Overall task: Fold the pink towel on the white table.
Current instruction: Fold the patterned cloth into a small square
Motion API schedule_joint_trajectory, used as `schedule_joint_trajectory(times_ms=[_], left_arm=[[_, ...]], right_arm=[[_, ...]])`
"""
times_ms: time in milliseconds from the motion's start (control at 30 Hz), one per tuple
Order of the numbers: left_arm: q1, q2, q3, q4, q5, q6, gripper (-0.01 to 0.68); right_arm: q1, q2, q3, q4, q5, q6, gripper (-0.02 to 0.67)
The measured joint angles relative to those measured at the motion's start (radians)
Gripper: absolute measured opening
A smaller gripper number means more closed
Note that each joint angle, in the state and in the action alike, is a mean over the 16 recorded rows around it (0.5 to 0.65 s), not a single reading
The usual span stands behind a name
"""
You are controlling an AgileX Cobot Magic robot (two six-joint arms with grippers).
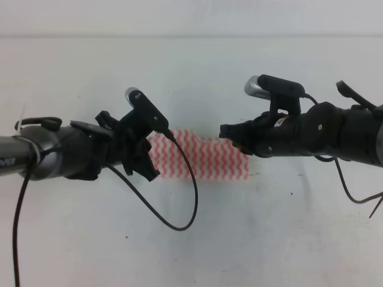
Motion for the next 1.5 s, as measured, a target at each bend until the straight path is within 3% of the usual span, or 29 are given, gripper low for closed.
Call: schedule_joint_trajectory(times_ms=[1100, 1367, 1500], left_arm=[[0.0, 0.033, 0.001, 0.005, 0.022, -0.023, 0.0], [0.0, 0.039, -0.001, 0.003, 0.026, -0.023, 0.056], [0.0, 0.041, -0.004, 0.002, 0.023, -0.025, 0.134]], right_arm=[[0.0, 0.031, 0.0, -0.004, -0.001, 0.0, -0.016], [0.0, 0.032, 0.0, -0.01, -0.011, 0.0, -0.016], [0.0, 0.032, 0.0, -0.015, -0.011, 0.0, -0.016]])
